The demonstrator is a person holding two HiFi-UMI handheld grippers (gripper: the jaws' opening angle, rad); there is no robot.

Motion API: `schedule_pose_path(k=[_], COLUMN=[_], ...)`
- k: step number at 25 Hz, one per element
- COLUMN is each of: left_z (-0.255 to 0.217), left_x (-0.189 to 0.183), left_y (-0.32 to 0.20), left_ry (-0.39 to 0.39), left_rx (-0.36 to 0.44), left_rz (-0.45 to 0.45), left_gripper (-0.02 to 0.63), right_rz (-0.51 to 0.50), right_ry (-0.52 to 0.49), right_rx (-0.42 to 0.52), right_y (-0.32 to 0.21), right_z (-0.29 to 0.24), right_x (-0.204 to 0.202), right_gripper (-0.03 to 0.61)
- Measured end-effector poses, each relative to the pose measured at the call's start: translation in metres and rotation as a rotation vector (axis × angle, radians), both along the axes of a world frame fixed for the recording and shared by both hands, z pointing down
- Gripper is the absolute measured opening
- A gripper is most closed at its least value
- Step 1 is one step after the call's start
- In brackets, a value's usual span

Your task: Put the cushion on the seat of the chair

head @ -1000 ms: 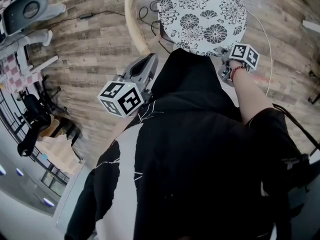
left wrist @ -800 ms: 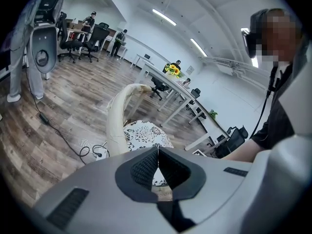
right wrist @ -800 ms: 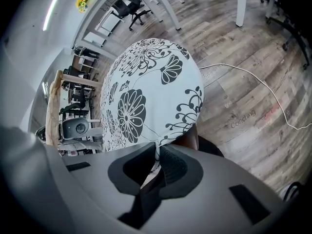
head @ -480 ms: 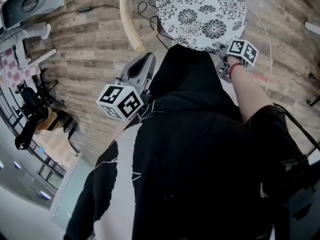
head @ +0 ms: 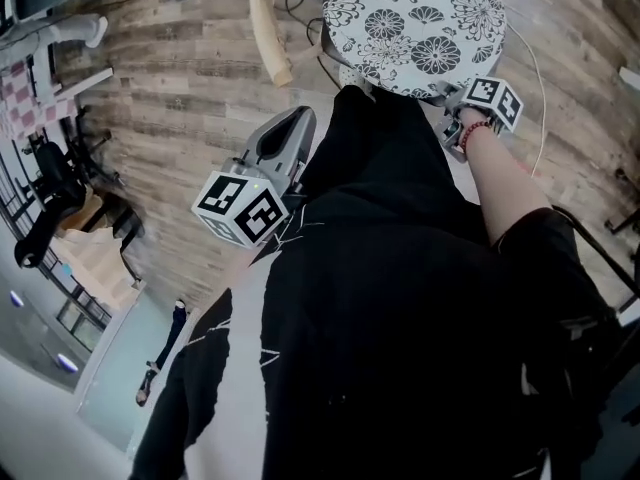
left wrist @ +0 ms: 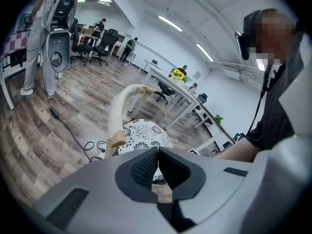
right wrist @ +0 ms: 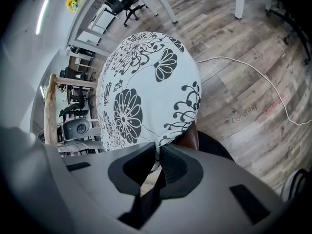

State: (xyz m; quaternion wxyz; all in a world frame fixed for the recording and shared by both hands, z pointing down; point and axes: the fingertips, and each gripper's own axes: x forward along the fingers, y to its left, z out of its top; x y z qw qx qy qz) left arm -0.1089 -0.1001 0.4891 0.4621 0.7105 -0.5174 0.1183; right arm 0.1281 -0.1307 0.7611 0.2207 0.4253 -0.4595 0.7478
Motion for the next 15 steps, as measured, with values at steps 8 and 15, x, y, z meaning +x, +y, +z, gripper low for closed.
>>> schedule_pose_path(k=[8,15], left_z=[-0.005,-0.002], left_x=[-0.014,-0.015], left_y=[0.032,0.038], left_ry=[-0.014,0.029], left_rx=[-0.02,0.001], left_rz=[-0.076,-0.089], left_gripper=[0.015,0.015], right_rz=[-0.006,-0.053], right_ry=[0.062,0.104], right_rx=[0.002,0.033], right_y=[0.003,0.002], right_z=[0.007,0.0], right_x=[0.001,-0.001], right_gripper=[0.029,0.029])
